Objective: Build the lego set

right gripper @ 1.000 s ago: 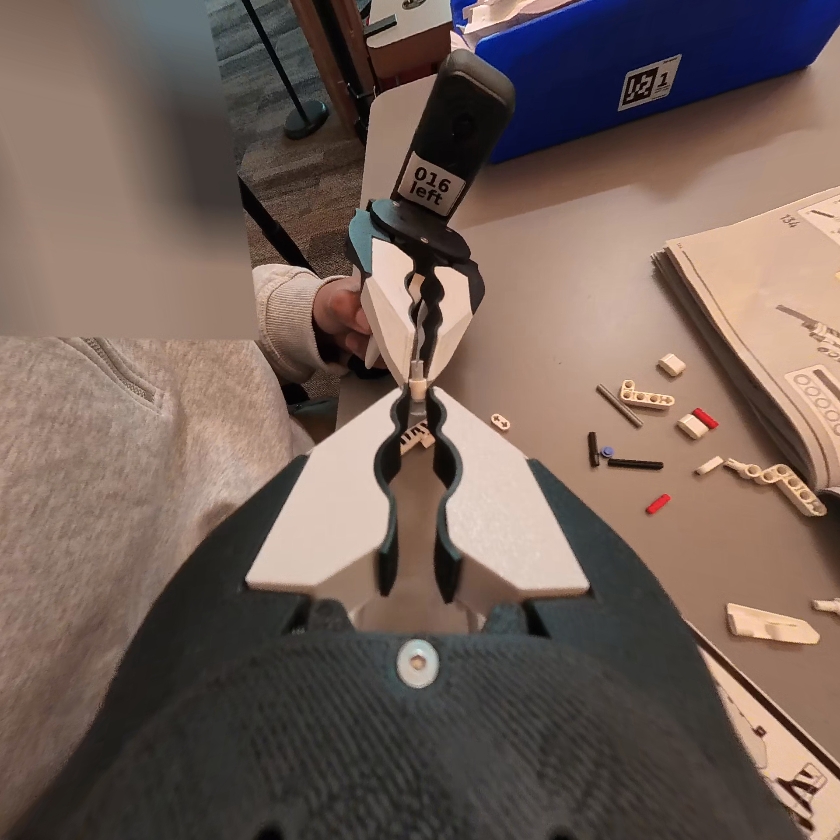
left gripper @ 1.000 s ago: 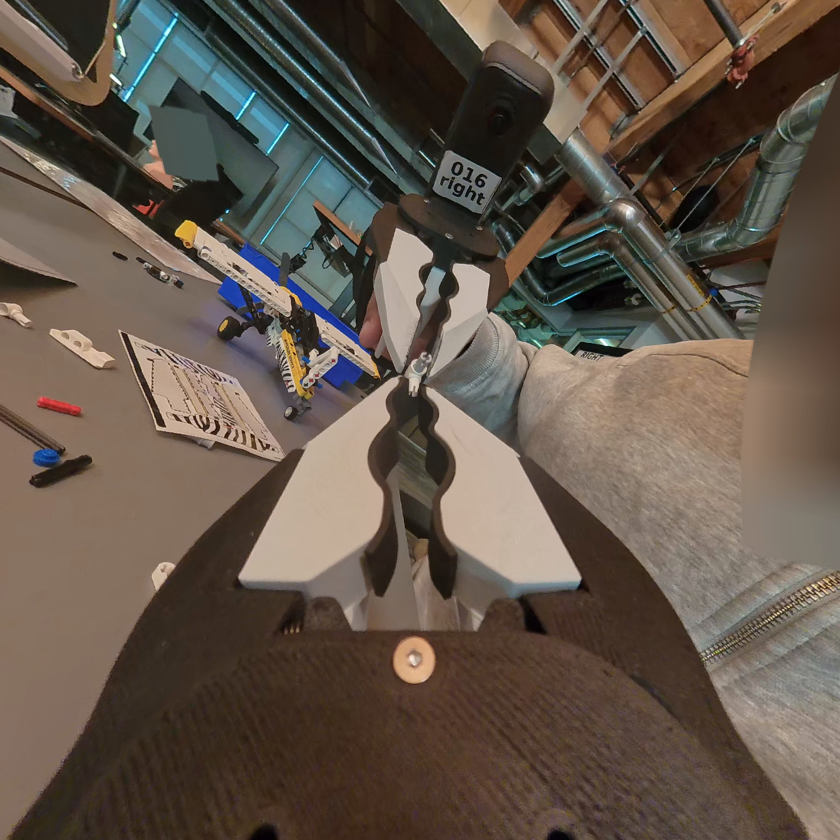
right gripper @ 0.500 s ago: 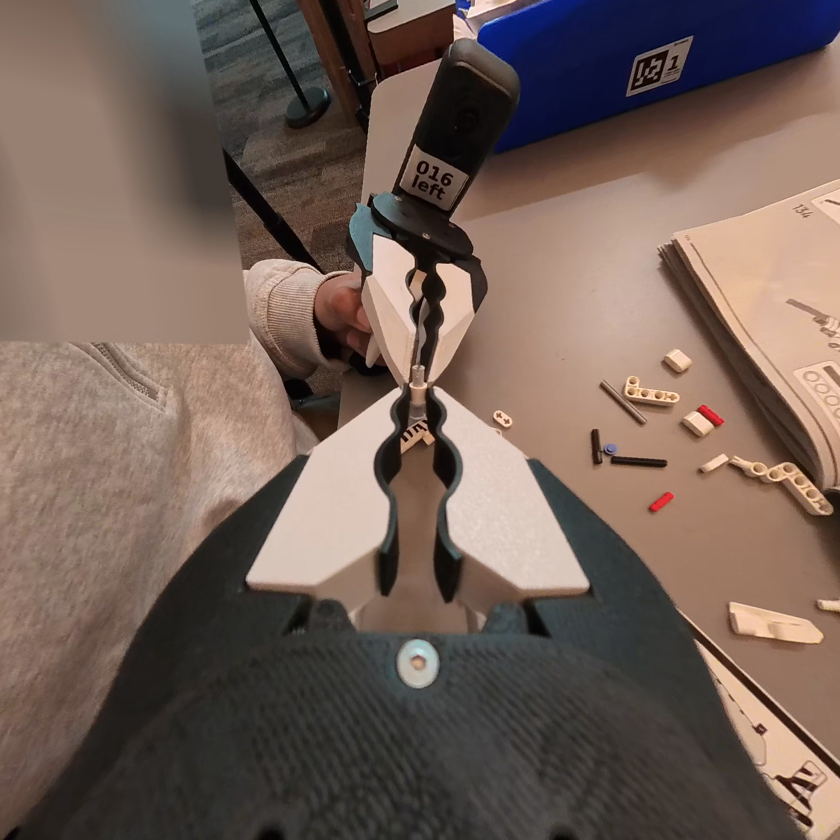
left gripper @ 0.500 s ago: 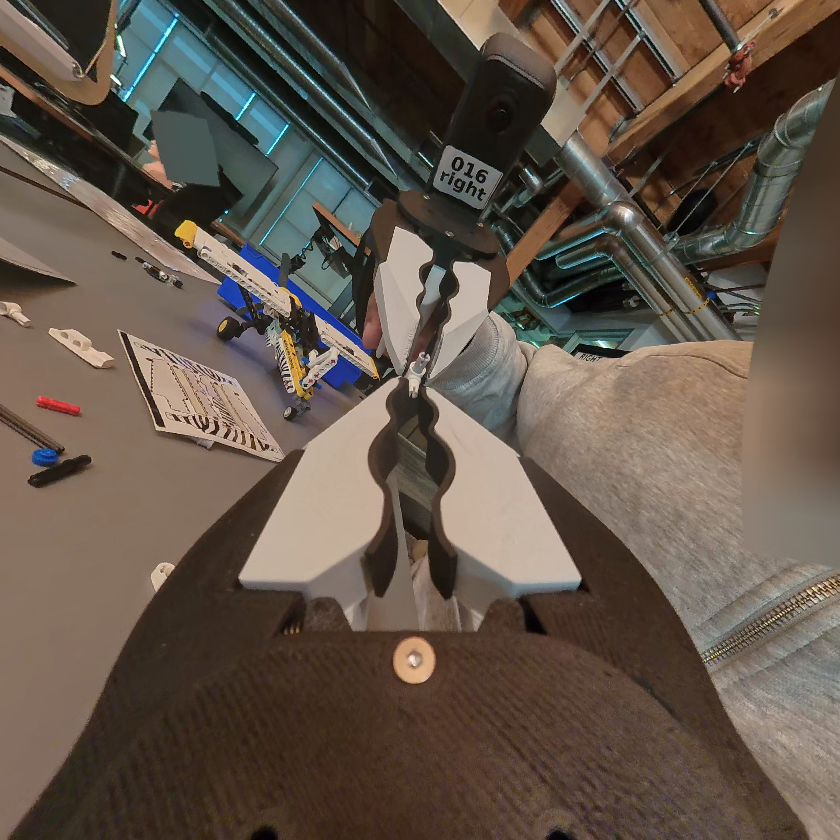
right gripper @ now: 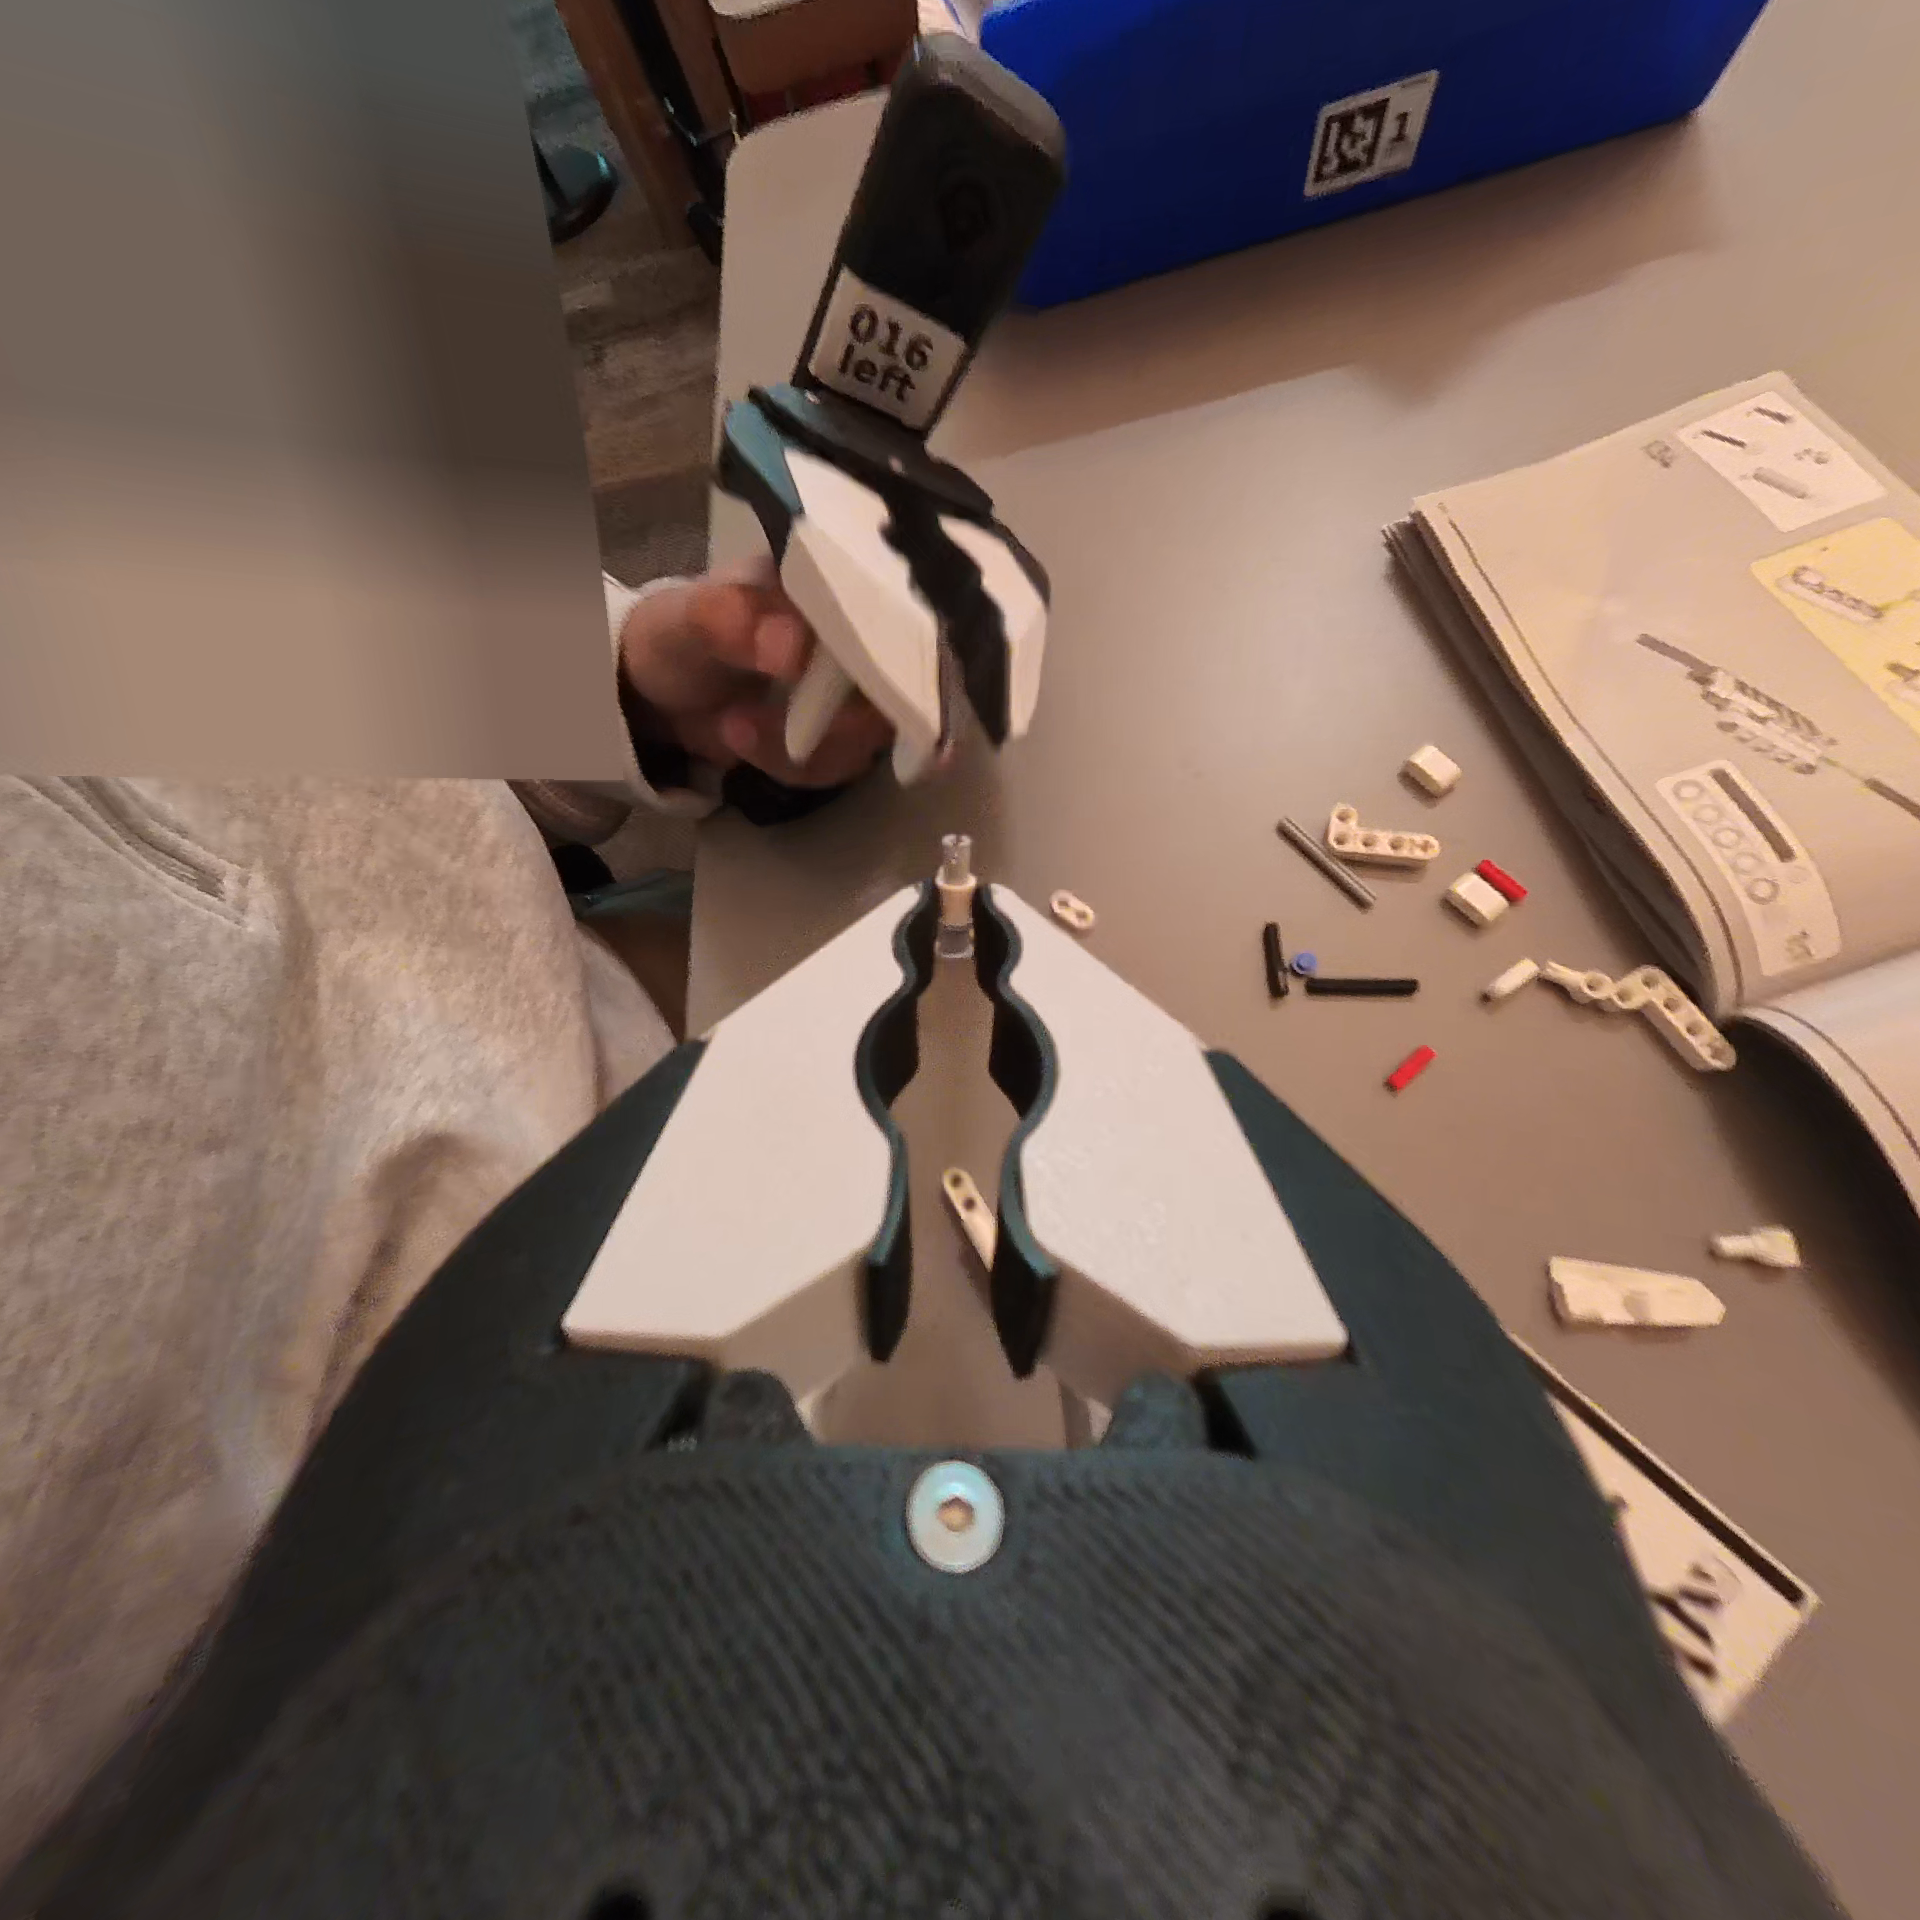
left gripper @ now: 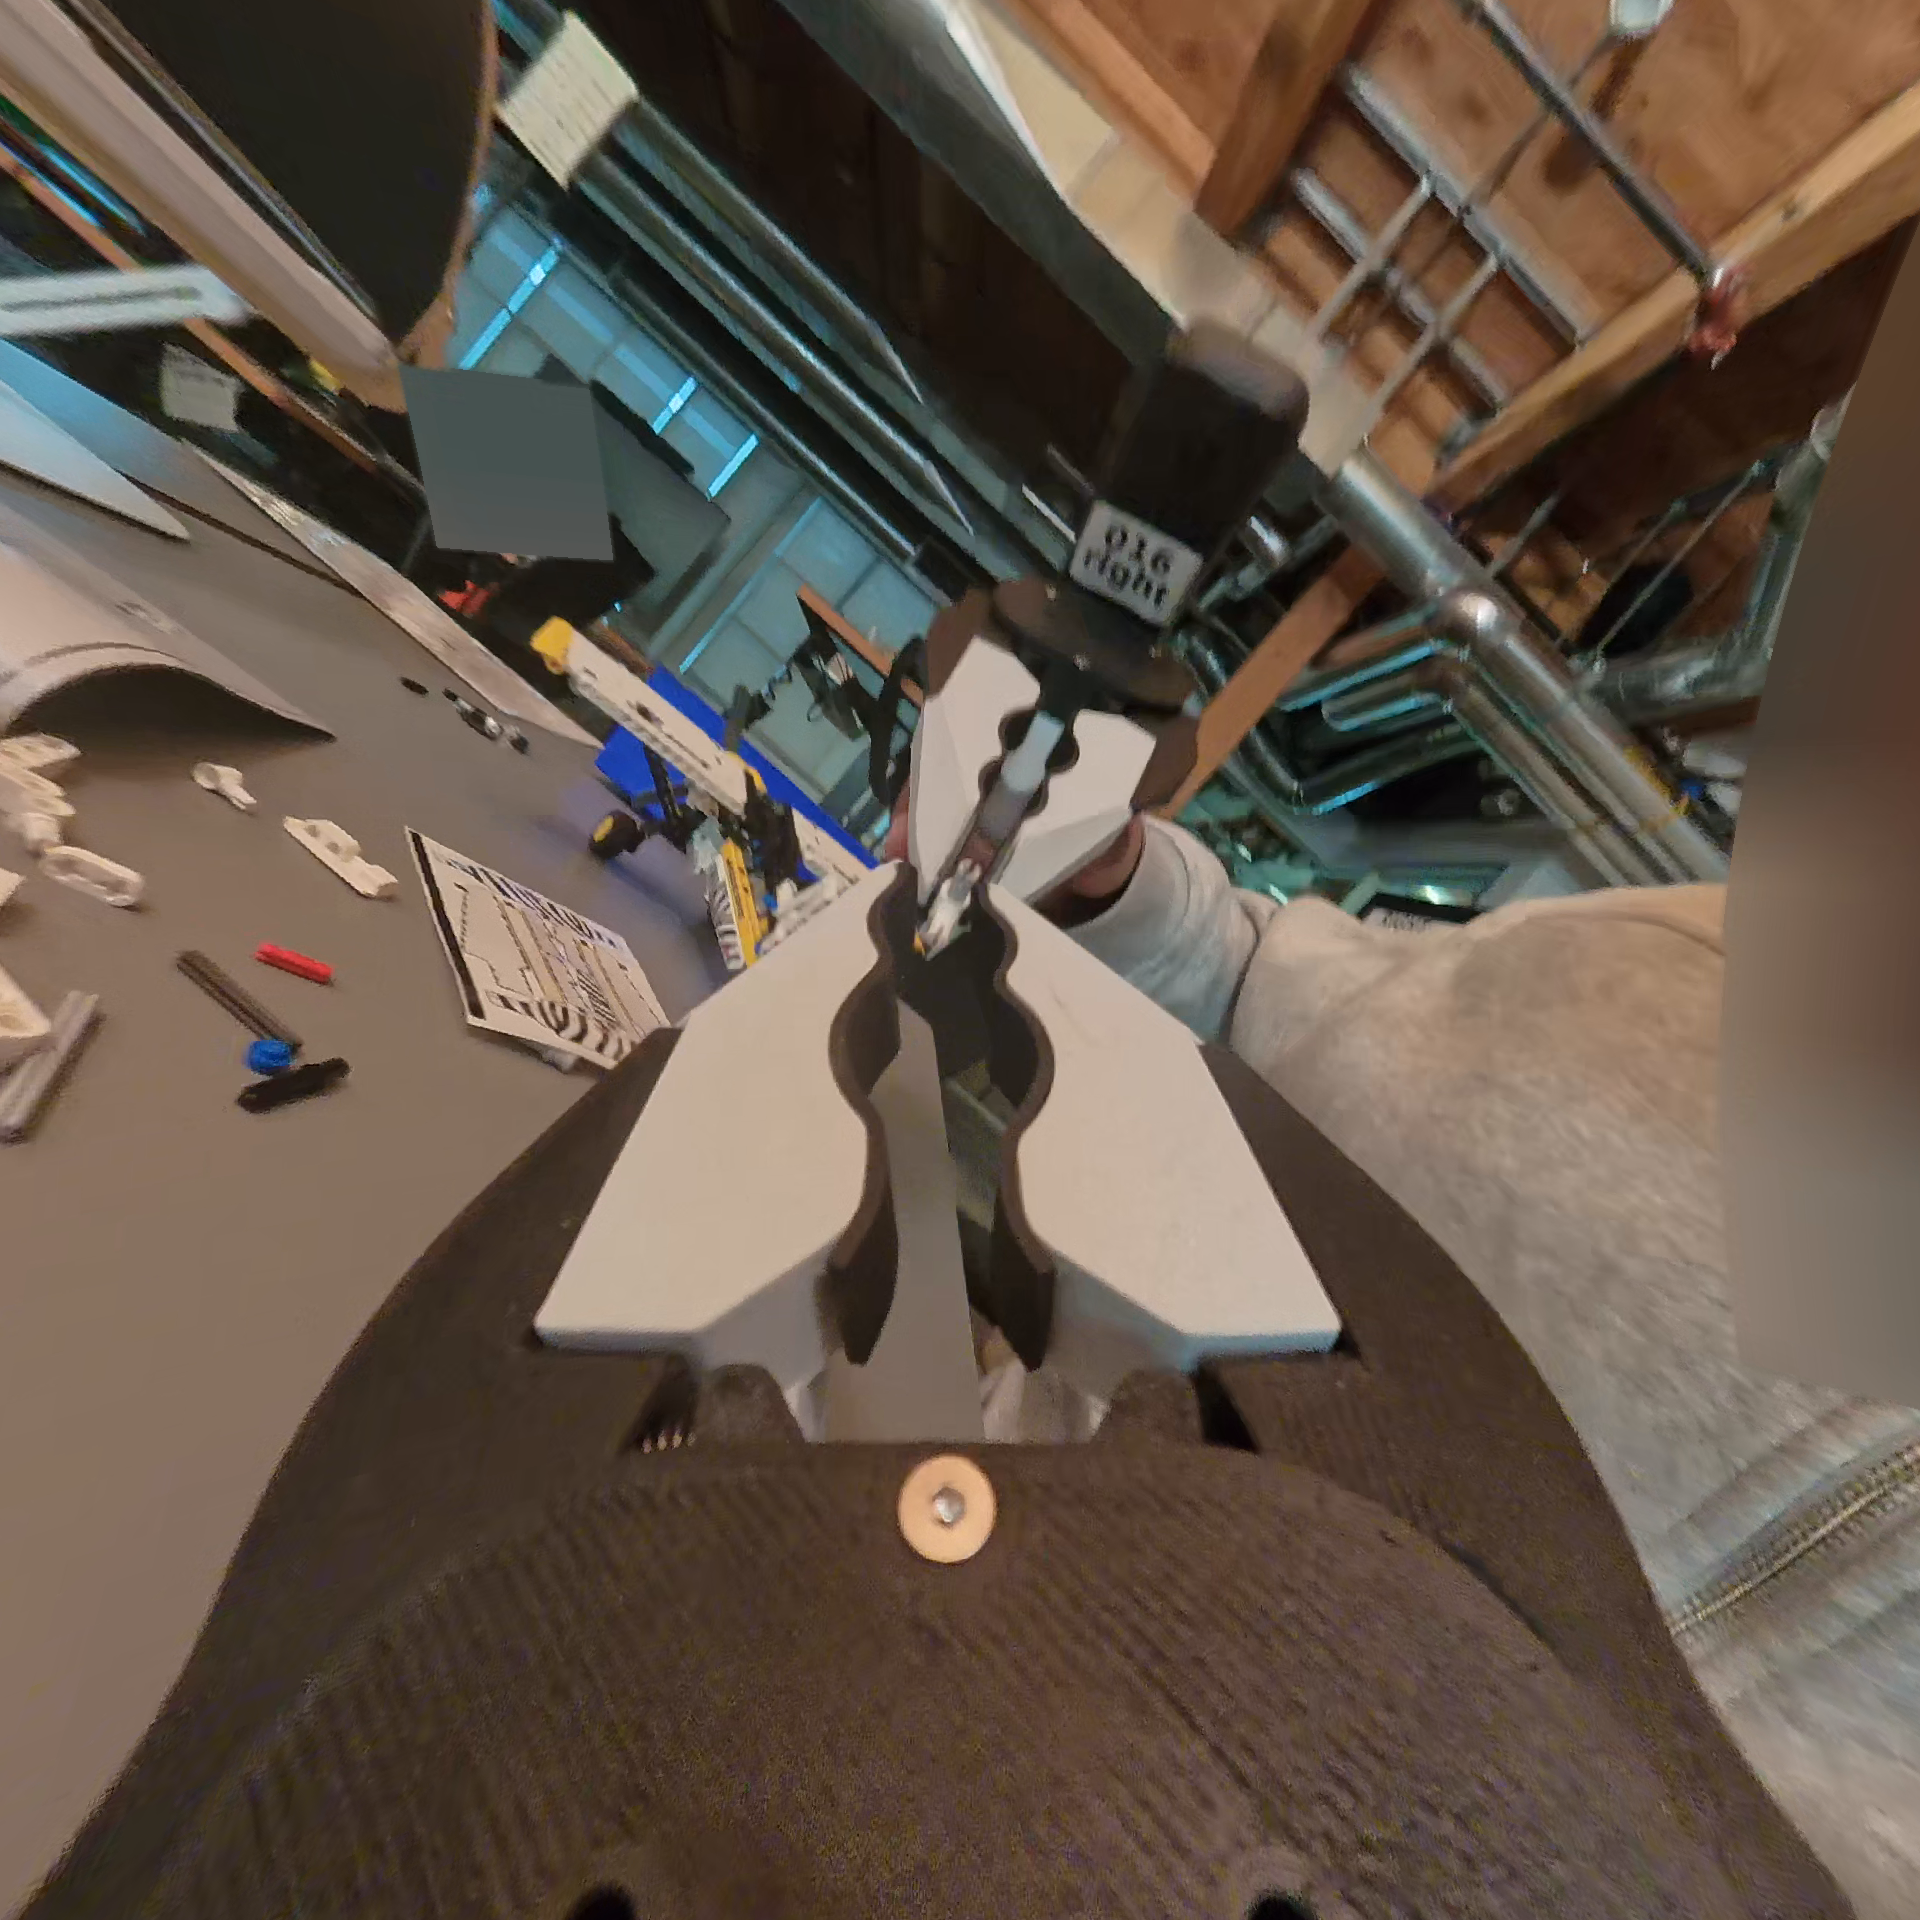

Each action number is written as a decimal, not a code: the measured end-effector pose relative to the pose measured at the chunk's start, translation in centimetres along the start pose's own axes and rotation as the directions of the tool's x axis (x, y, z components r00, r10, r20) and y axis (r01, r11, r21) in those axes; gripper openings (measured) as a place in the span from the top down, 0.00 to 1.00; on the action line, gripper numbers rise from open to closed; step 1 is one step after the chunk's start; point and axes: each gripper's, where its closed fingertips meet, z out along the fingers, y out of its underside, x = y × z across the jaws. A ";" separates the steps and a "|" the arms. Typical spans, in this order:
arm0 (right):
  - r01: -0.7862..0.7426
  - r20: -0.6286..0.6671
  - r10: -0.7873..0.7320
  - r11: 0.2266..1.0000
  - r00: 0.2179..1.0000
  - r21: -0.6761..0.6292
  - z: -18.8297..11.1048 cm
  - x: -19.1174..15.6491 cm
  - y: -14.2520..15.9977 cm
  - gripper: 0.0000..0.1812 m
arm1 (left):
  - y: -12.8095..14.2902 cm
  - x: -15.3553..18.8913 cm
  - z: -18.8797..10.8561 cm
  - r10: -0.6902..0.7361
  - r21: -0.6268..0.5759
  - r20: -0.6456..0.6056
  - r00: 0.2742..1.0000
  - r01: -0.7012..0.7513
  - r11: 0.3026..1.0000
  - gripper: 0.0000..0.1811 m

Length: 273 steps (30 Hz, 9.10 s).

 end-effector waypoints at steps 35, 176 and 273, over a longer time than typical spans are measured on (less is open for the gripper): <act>0.548 0.123 -0.588 0.631 0.800 -0.549 2.7 -0.1 11.2 0.97 | -1.7 -0.6 -1.1 -0.163 0.114 -0.066 0.984 0.170 0.979 0.98; 0.230 -0.081 -0.534 0.490 0.842 -0.841 3.0 0.9 11.7 0.97 | -2.8 -1.0 -2.0 -0.258 0.189 -0.126 0.958 0.279 0.942 0.98; 0.428 -0.734 -0.092 0.858 0.672 0.284 -5.1 -2.0 9.4 1.00 | -0.2 -2.3 0.1 -0.071 0.052 0.112 0.991 0.066 0.996 0.92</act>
